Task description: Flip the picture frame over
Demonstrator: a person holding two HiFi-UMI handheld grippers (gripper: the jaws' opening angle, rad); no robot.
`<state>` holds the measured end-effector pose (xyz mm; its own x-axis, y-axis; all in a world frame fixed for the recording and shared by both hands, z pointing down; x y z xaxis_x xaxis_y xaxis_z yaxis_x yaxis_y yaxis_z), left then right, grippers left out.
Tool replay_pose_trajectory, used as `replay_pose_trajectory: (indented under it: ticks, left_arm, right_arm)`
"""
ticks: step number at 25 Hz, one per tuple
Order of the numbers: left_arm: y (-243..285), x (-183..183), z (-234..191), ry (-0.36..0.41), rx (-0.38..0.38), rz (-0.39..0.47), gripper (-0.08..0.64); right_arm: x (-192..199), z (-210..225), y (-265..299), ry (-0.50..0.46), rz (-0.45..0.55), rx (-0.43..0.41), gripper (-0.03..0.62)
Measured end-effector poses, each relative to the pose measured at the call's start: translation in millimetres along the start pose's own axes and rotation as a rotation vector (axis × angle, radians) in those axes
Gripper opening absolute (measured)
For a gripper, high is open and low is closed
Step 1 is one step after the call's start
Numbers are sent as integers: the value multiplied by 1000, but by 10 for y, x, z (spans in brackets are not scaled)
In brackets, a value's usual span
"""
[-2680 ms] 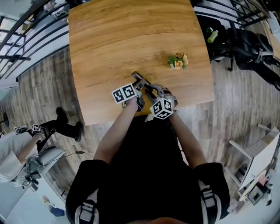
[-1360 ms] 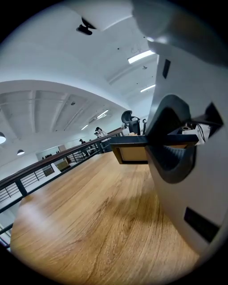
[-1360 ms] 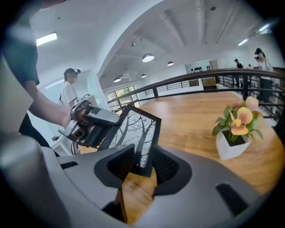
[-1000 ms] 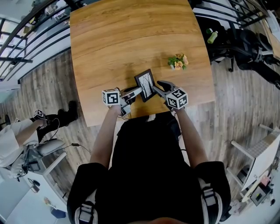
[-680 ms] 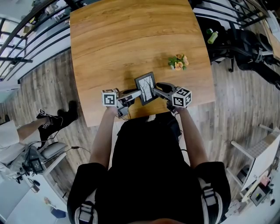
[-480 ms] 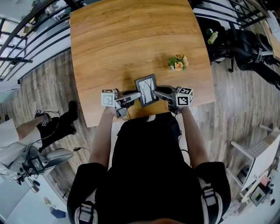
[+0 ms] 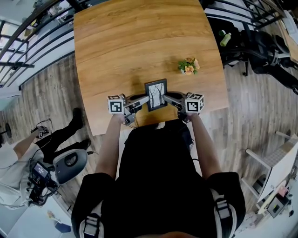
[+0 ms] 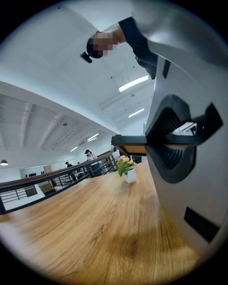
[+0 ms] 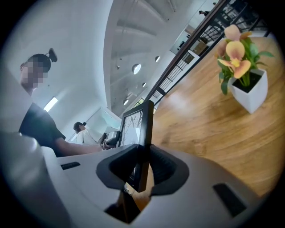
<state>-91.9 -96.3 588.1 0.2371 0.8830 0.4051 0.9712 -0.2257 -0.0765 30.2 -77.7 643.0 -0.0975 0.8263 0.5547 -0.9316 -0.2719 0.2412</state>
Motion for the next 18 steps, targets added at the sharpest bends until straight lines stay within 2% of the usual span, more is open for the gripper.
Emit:
replay_pose_trajectory:
  ticks: [10, 18]
  left_arm:
    - [-10, -18, -246, 39, -158, 18, 77]
    - [17, -94, -442, 84, -301, 83, 80]
  right_arm:
    - [21, 119, 17, 0, 29, 123, 92]
    - [-8, 238, 44, 0, 48, 217, 97]
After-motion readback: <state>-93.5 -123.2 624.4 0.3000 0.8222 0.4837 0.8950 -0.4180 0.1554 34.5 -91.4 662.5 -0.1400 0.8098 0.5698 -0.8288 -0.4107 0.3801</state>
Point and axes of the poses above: the fingertips, and each gripper's own axes: y forward along the fingers, z to its right, x out of its underside, the point moved 2 cm from there along -y, backward along the fingers
